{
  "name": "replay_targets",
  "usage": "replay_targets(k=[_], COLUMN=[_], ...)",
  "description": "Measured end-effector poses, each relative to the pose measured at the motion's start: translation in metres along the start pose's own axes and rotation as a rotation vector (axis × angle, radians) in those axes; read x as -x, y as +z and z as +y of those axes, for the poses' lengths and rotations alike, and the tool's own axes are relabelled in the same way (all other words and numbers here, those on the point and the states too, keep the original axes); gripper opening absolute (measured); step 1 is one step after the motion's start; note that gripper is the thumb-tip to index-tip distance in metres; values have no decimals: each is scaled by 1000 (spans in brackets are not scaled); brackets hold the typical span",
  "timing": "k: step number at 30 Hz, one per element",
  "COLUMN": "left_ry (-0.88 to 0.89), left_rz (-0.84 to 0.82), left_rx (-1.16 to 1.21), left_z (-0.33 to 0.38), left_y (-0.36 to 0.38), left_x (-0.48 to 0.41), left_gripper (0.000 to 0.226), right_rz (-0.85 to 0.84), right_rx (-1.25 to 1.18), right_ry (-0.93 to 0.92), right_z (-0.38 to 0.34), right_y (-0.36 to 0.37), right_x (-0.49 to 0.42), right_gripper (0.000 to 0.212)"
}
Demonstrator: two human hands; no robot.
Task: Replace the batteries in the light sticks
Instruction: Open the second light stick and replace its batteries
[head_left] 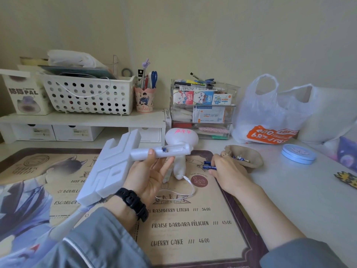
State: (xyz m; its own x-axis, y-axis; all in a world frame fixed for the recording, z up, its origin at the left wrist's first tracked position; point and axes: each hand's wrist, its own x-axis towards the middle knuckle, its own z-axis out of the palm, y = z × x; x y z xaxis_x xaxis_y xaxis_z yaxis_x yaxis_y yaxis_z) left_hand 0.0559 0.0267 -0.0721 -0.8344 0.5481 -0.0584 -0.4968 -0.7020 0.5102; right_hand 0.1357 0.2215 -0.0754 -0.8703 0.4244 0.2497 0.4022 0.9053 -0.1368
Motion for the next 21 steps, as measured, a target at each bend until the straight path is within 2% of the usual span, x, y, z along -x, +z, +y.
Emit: replay_targets(k=[6, 8, 10, 12, 15, 18, 21], left_ry=[21, 44, 70, 85, 105, 134, 153], left_rz=[2, 4, 4, -2, -4, -8, -2], left_rx=[-15, -37, -53, -74, -101, -119, -108], left_z=[-2, -2, -2, -2, -3, -6, -7], left_y=[-1, 0, 0, 0, -2, -3, -4], left_x=[-1, 0, 0, -1, -2, -3, -4], left_gripper=[22, 22, 21, 22, 24, 21, 26], right_rz=[-15, 28, 109, 142, -53, -237, -285], right_rx=[-108, -217, -504, -931, -1566, -1716, -1804], right_ry=[-70, -73, -36, 35, 33, -44, -52], right_z=[-2, -4, -8, -16, -27, -35, -37], right_y=[8, 9, 5, -6, -19, -27, -31], right_x=[-4, -7, -10, -8, 0, 6, 8], right_gripper=[14, 10, 10, 7, 24, 30, 25])
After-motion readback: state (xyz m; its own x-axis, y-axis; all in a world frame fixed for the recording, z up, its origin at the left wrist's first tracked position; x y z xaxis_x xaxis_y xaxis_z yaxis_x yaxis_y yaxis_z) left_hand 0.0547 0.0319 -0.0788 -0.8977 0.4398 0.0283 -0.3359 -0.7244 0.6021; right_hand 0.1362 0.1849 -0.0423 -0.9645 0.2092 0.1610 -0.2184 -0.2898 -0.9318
